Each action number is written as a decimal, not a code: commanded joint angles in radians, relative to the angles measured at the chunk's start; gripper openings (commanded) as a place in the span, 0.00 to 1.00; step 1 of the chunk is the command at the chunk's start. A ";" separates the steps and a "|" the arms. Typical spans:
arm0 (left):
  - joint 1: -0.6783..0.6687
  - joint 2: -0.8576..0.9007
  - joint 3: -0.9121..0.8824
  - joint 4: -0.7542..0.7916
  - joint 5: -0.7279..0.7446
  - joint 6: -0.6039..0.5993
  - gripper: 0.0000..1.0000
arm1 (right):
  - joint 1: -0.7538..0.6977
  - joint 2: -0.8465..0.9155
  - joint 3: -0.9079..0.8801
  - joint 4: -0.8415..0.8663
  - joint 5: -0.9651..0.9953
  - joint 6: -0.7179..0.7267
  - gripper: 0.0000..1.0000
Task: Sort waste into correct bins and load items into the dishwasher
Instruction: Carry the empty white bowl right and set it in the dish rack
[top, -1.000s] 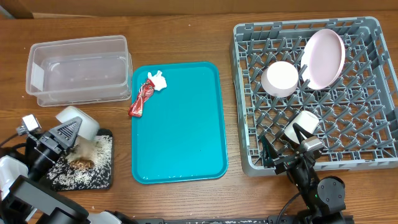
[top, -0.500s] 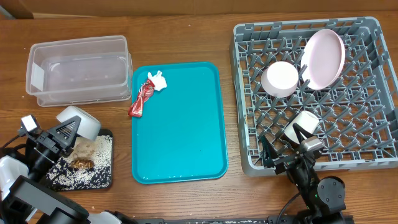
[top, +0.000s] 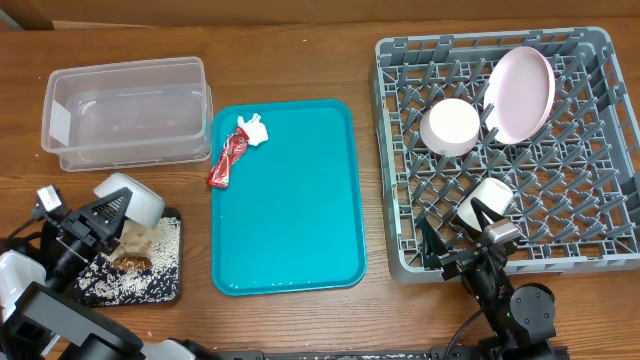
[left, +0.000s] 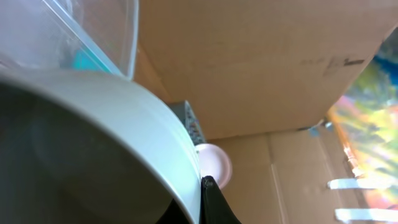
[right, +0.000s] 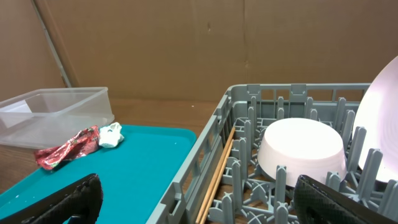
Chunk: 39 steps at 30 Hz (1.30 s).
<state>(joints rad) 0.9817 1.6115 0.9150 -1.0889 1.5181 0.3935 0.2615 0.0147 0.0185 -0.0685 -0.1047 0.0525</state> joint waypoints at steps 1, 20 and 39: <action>0.000 -0.017 0.003 0.018 0.035 0.079 0.04 | -0.006 -0.012 -0.010 0.006 -0.002 0.006 1.00; -0.797 -0.056 0.318 -0.005 -0.102 -0.004 0.04 | -0.006 -0.012 -0.010 0.006 -0.002 0.006 1.00; -1.580 0.163 0.503 1.012 -0.838 -1.008 0.04 | -0.006 -0.012 -0.010 0.006 -0.002 0.006 1.00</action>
<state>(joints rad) -0.5629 1.6726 1.4097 -0.1425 0.6861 -0.4473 0.2611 0.0147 0.0185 -0.0689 -0.1051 0.0521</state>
